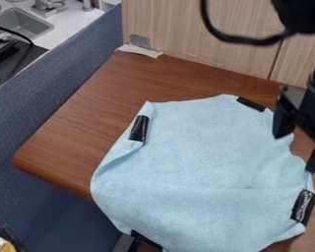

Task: Unfold the cloth from left to right

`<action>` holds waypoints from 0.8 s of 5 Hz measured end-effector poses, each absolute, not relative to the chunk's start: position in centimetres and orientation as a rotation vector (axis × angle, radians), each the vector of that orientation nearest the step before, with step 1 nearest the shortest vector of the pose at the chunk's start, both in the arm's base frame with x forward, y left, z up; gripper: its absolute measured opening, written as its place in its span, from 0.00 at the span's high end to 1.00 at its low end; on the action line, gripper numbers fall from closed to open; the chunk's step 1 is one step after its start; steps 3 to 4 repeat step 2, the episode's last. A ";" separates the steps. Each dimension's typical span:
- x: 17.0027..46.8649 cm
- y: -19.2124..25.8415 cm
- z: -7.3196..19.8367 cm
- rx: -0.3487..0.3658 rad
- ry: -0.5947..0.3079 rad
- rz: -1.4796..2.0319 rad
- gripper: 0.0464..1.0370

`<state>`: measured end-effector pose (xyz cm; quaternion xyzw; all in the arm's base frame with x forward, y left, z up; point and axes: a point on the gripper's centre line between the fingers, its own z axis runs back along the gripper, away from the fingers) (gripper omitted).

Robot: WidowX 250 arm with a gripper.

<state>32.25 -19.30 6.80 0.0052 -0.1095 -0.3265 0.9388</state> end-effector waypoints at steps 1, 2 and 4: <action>31.7 -18.3 9.1 0.026 -0.270 -0.655 0.04; 31.8 -18.2 9.2 0.025 -0.271 -0.651 0.04; 31.8 -18.2 9.2 0.025 -0.271 -0.651 0.04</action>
